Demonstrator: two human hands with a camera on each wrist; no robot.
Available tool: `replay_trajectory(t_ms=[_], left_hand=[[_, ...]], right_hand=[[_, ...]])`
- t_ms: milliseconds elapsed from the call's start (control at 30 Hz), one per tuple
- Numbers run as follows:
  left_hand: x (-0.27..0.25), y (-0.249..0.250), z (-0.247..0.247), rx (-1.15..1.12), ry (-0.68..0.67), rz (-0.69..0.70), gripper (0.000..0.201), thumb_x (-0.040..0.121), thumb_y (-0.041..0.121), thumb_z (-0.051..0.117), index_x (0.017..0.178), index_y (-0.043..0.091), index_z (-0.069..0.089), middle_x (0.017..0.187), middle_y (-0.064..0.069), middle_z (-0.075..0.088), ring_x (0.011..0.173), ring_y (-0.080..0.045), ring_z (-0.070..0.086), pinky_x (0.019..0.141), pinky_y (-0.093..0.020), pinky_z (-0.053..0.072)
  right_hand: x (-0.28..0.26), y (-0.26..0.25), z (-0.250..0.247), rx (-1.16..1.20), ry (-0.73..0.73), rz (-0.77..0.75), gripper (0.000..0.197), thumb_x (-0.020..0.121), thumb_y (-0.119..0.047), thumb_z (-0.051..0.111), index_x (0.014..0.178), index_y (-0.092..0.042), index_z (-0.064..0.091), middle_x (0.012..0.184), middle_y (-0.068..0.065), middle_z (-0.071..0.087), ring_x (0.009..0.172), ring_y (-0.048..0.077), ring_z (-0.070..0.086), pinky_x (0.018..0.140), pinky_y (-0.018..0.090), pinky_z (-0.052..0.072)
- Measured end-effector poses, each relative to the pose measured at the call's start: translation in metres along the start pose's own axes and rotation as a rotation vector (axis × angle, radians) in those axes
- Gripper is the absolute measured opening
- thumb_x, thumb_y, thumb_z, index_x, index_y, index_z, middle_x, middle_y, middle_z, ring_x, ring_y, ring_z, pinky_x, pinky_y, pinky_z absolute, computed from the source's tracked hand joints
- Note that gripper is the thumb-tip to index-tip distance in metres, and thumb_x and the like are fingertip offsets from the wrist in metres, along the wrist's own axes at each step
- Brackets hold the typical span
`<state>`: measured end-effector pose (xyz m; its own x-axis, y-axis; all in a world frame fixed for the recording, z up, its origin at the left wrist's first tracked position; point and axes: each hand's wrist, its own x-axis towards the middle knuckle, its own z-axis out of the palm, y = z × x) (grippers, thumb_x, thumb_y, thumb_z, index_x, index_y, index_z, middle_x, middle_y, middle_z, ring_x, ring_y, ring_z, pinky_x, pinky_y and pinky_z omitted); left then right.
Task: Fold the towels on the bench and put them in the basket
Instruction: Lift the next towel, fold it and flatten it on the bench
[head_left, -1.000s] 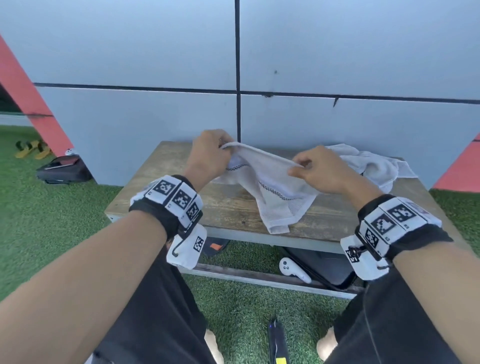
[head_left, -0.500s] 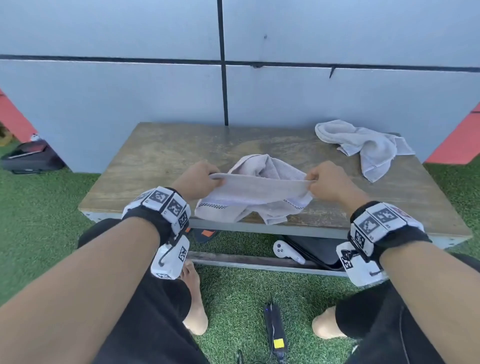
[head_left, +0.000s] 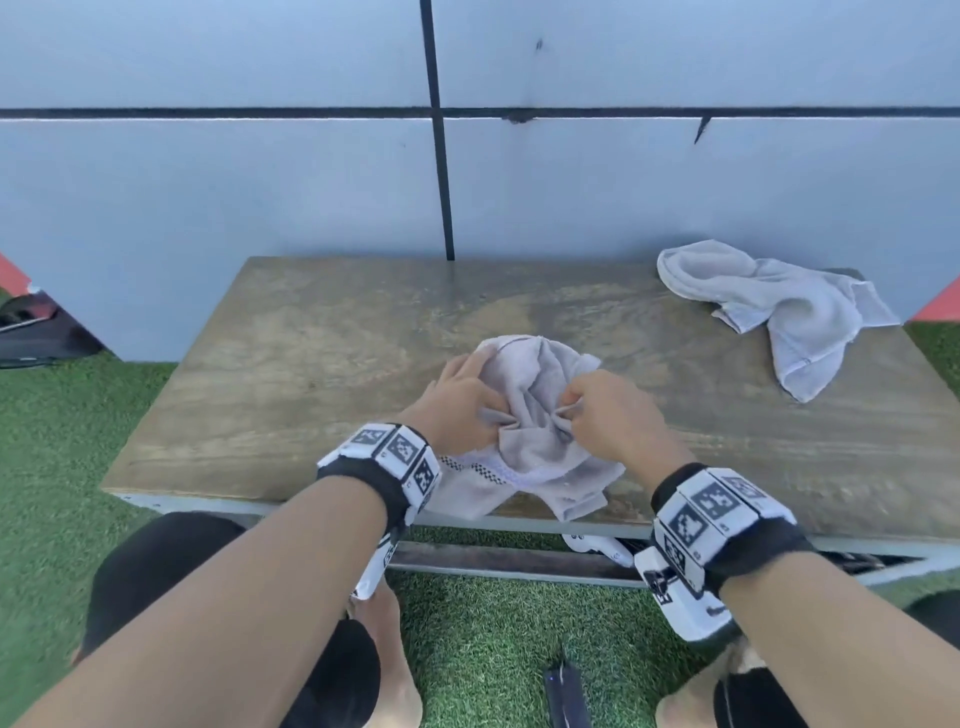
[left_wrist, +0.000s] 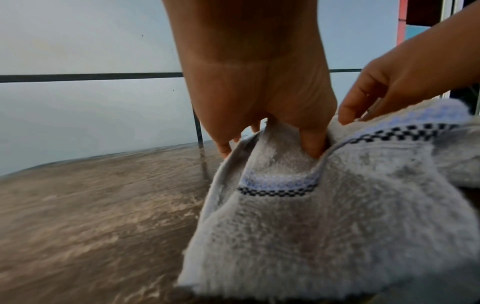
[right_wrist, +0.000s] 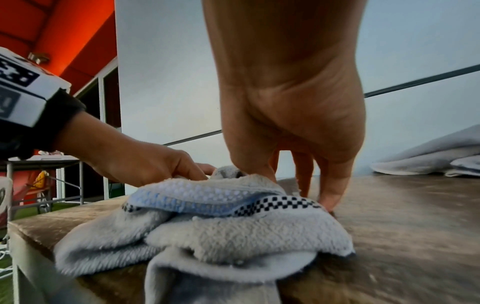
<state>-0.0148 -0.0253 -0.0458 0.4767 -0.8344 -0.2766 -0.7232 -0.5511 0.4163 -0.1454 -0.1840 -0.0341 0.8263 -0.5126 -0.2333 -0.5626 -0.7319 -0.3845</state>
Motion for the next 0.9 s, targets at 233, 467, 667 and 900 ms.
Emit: replay_trajectory(t_ms=[233, 467, 667, 900], left_hand=[[0.051, -0.02, -0.008, 0.065, 0.057, 0.171, 0.026, 0.092, 0.02, 0.057, 0.08, 0.012, 0.079, 0.087, -0.006, 0.071, 0.099, -0.021, 0.049, 0.083, -0.029, 0.042], [0.118, -0.023, -0.092, -0.15, 0.494, 0.065, 0.028, 0.09, 0.027, 0.062, 0.074, 0.008, 0.074, 0.088, -0.007, 0.063, 0.08, -0.02, 0.056, 0.065, -0.019, 0.03], [0.142, -0.03, -0.198, -0.174, 0.815, -0.035, 0.032, 0.092, 0.019, 0.059, 0.065, 0.003, 0.066, 0.068, -0.023, 0.056, 0.06, -0.021, 0.041, 0.056, -0.031, 0.034], [0.126, -0.056, -0.252, -0.087, 0.907, -0.136, 0.021, 0.091, 0.017, 0.057, 0.095, 0.021, 0.077, 0.073, -0.009, 0.061, 0.066, -0.031, 0.058, 0.058, -0.031, 0.047]], right_hand=[[0.047, -0.006, -0.005, 0.053, -0.063, -0.162, 0.023, 0.089, -0.017, 0.063, 0.076, 0.001, 0.07, 0.073, 0.016, 0.066, 0.053, 0.016, 0.045, 0.045, 0.021, 0.032], [0.14, -0.033, -0.093, 0.064, 0.214, -0.297, 0.019, 0.09, -0.013, 0.061, 0.079, -0.001, 0.071, 0.077, 0.015, 0.068, 0.072, 0.029, 0.061, 0.054, 0.03, 0.038], [0.207, -0.037, -0.178, 0.111, 0.624, -0.275, 0.019, 0.087, -0.007, 0.052, 0.089, -0.007, 0.072, 0.092, 0.015, 0.072, 0.089, 0.033, 0.062, 0.078, 0.036, 0.048], [0.219, -0.024, -0.195, 0.151, 0.865, -0.311, 0.016, 0.09, -0.01, 0.053, 0.097, -0.008, 0.068, 0.095, 0.015, 0.07, 0.092, 0.035, 0.061, 0.077, 0.04, 0.047]])
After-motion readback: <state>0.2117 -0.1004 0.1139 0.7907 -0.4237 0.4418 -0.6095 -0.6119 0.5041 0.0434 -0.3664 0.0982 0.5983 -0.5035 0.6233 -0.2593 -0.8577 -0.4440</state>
